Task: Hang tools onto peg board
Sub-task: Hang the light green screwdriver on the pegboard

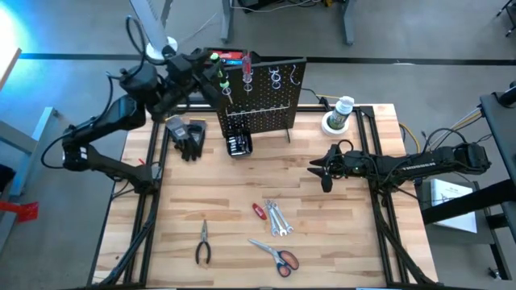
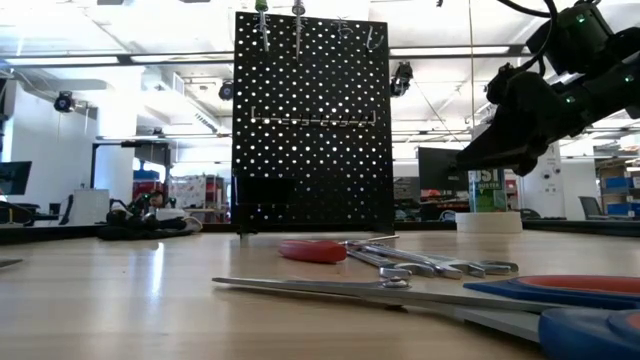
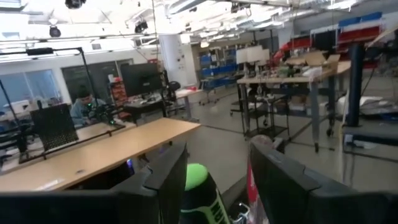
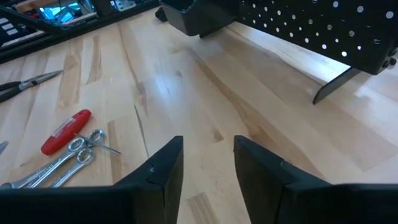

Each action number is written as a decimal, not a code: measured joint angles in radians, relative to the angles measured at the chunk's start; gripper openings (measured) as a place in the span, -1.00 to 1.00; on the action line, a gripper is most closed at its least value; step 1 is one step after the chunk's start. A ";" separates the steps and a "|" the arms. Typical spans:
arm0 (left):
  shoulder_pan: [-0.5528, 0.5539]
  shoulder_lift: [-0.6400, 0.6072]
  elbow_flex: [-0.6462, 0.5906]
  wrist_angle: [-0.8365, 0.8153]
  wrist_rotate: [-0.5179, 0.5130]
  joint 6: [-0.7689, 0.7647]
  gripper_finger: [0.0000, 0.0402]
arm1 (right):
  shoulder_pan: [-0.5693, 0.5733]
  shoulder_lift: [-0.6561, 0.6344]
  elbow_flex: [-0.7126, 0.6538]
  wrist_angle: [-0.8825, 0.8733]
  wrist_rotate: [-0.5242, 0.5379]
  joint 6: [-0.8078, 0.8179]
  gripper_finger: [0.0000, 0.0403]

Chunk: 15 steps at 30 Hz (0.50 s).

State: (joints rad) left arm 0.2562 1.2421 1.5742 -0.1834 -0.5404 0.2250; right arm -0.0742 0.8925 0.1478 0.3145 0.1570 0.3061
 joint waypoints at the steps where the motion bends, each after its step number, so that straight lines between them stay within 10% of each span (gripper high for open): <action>1: 0.000 0.008 0.000 0.001 -0.012 0.003 -0.18 | 0.000 0.000 0.000 0.000 0.000 0.000 -0.39; 15: 0.007 0.025 0.001 0.032 -0.046 0.002 -0.18 | 0.000 0.000 0.000 0.000 0.001 -0.008 -0.39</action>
State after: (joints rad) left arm 0.2634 1.2673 1.5749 -0.1518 -0.5865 0.2268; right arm -0.0742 0.8925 0.1478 0.3145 0.1577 0.2977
